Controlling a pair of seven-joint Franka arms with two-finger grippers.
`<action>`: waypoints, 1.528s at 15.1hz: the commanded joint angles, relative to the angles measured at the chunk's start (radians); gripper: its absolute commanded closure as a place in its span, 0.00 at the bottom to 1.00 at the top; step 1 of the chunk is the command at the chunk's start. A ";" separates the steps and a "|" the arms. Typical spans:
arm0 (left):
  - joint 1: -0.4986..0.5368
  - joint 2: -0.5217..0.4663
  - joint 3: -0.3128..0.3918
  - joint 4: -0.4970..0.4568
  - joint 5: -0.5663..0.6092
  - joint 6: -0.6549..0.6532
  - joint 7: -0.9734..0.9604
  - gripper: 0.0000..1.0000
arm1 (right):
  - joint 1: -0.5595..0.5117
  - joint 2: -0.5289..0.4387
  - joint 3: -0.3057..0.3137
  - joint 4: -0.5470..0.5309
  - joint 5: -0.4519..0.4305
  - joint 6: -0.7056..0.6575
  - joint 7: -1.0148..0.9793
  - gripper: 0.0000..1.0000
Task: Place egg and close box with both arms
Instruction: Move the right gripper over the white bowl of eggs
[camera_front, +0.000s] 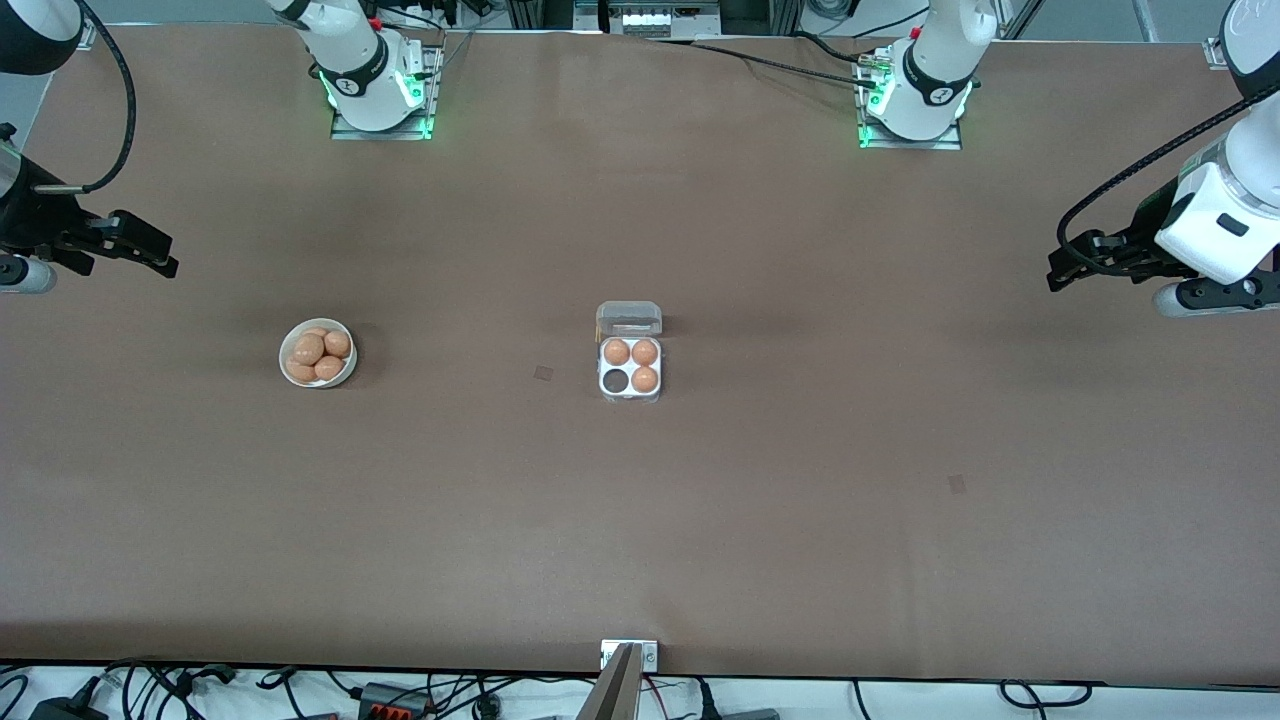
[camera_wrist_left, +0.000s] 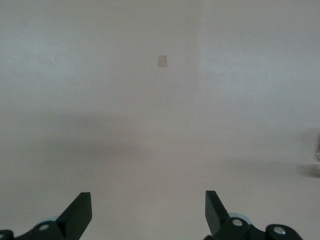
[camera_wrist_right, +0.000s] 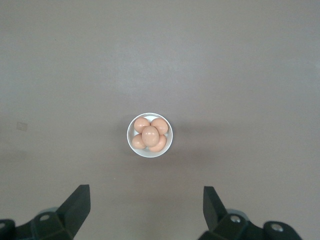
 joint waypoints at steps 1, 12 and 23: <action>0.008 -0.025 -0.006 -0.029 -0.003 0.011 0.019 0.00 | -0.007 -0.019 0.008 -0.005 0.000 -0.013 -0.018 0.00; 0.029 -0.031 -0.008 -0.038 -0.003 0.022 0.017 0.00 | -0.007 0.129 0.008 0.010 -0.003 0.045 -0.014 0.00; 0.029 -0.024 -0.006 -0.028 -0.003 0.022 0.019 0.00 | -0.007 0.439 0.007 -0.027 -0.011 0.079 -0.004 0.00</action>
